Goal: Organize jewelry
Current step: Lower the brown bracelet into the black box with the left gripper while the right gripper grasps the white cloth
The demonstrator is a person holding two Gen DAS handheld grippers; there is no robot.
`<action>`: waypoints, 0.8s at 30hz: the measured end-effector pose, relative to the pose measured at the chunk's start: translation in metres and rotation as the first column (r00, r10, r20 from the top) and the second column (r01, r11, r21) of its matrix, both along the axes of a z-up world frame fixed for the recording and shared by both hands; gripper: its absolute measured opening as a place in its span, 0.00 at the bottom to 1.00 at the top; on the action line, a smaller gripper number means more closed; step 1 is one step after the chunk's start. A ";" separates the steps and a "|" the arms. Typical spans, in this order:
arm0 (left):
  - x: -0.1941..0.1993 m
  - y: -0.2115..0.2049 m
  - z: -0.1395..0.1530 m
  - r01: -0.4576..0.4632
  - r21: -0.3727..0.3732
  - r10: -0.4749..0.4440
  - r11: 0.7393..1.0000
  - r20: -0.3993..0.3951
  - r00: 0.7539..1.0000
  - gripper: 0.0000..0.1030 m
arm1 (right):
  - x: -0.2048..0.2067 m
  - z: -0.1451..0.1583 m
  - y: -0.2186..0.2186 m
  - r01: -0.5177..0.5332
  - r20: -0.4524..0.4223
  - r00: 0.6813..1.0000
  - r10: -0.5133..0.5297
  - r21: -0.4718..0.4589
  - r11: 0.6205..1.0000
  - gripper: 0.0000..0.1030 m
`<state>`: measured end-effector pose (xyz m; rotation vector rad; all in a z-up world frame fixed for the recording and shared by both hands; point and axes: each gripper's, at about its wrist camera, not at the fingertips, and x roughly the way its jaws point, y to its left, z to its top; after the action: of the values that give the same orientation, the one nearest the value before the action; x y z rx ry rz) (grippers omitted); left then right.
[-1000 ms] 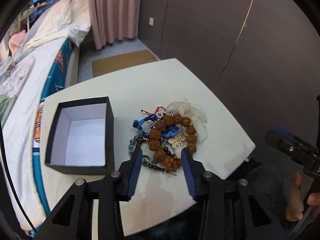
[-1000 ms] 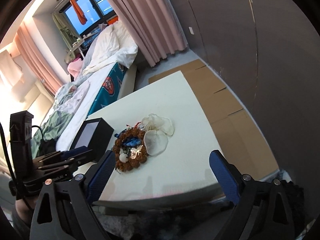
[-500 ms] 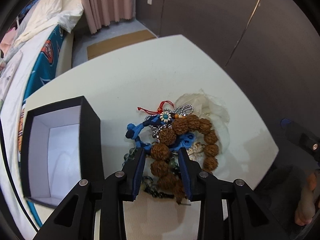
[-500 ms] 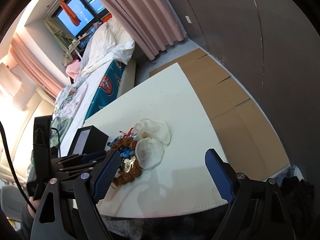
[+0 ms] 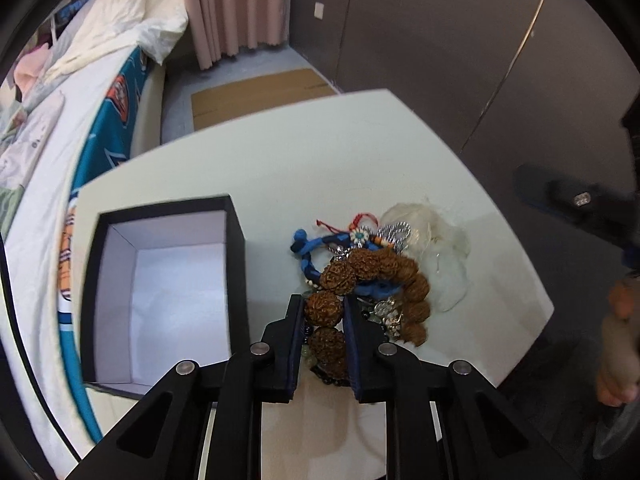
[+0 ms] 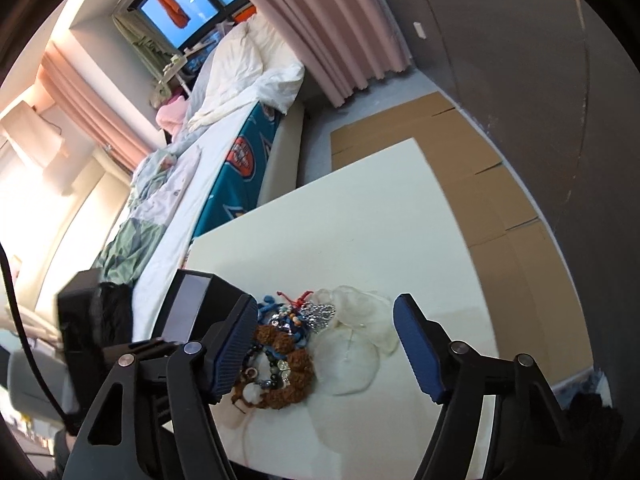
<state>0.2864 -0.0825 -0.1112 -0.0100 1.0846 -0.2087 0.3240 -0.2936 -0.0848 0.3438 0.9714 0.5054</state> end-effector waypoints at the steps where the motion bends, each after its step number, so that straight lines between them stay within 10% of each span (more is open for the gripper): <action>1: -0.002 0.003 0.006 -0.004 -0.014 0.005 1.000 0.009 1.000 0.19 | 0.002 -0.003 0.003 -0.007 -0.013 1.000 0.007 -0.004 1.000 0.67; 11: -0.009 0.024 0.054 -0.017 -0.066 0.025 0.998 0.110 0.994 0.19 | 0.023 -0.044 0.029 -0.031 -0.151 0.989 0.014 -0.114 0.993 0.67; 14: -0.011 0.032 0.067 -0.021 -0.068 0.030 0.997 0.142 0.989 0.19 | 0.032 -0.054 0.037 -0.068 -0.192 0.980 0.040 -0.138 0.988 0.40; 16: -0.013 0.037 0.075 -0.021 -0.072 0.033 0.997 0.163 0.986 0.19 | 0.035 -0.062 0.041 -0.087 -0.234 0.971 0.053 -0.137 0.987 0.03; 24: -0.027 0.059 0.092 -0.019 -0.053 0.031 0.998 0.231 0.972 0.19 | 0.007 -0.016 0.027 -0.047 -0.091 0.995 0.043 -0.042 0.998 0.03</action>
<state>0.2593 -0.0240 -0.0196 -0.0437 0.8456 -0.2094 0.3308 -0.2669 -0.1007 0.3072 1.0787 0.5122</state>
